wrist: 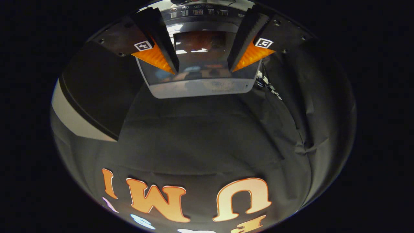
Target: Put the clothes into the washing machine and then close the washing machine lid.
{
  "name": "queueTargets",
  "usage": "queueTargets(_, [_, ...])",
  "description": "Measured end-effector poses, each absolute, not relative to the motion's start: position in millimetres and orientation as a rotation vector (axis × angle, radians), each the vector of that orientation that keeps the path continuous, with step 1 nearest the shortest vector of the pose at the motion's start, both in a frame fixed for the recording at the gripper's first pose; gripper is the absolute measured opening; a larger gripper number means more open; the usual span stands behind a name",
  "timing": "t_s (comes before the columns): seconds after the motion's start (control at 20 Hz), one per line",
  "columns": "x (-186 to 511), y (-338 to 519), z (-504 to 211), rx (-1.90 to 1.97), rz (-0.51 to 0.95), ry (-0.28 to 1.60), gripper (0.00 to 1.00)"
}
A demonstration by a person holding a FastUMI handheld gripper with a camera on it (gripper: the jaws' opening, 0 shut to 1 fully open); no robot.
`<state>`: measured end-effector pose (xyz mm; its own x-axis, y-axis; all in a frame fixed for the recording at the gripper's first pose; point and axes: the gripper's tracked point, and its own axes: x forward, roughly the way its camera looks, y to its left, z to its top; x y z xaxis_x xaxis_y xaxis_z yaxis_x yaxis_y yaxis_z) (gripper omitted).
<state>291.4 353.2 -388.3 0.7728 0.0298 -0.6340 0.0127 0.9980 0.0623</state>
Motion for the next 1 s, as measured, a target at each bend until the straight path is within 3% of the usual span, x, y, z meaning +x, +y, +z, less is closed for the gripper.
queueTargets(0.25, [265,351,-367,0.133,0.025,0.639,0.99])
queueTargets(1.0, [152,281,-102,0.072,0.014,0.214,0.98])
